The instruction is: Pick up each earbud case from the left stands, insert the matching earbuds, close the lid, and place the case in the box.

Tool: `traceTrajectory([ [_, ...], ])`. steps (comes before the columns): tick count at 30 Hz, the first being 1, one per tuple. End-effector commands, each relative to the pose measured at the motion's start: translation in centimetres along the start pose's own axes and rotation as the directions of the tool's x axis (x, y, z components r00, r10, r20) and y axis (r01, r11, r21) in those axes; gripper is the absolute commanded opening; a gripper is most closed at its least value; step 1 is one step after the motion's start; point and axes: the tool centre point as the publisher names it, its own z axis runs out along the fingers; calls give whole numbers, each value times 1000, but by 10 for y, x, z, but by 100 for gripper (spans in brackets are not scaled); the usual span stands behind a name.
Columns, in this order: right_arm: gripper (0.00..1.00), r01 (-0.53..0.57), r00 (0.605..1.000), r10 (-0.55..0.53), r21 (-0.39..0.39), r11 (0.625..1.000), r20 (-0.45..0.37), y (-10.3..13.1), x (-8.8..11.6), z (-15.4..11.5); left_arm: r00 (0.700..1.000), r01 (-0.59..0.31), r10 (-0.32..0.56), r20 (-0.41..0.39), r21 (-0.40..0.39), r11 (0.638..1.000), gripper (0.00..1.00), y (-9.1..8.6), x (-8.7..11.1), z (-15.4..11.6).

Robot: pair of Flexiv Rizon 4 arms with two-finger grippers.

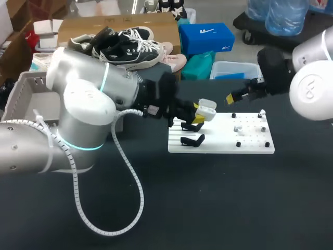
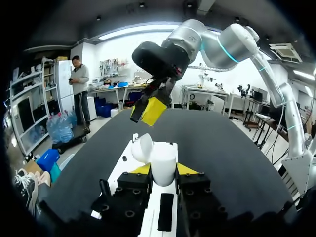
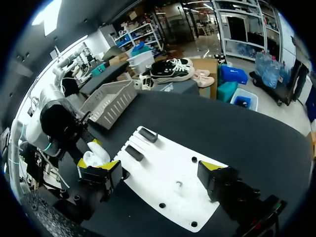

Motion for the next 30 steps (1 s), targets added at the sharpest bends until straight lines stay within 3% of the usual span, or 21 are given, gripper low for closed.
traceTrajectory([
  [1, 100, 27, 1000, -27, 97, 995, 0, -5, 14, -9, 993, -39, 43, 113, -37, 999, 0, -13, 3, -17],
  [11, 100, 130, 989, -106, 258, 957, -106, -32, 28, -21, 972, -132, 139, 191, -46, 990, 0, -25, -14, -13],
  [22, 100, 207, 971, -144, 371, 905, -191, -64, 40, -22, 948, -197, 201, 245, -44, 979, 0, -20, -19, 8],
  [30, 100, 225, 967, -147, 422, 878, -210, -81, 43, -16, 938, -208, 216, 272, -57, 976, 0, -18, -24, 12],
])
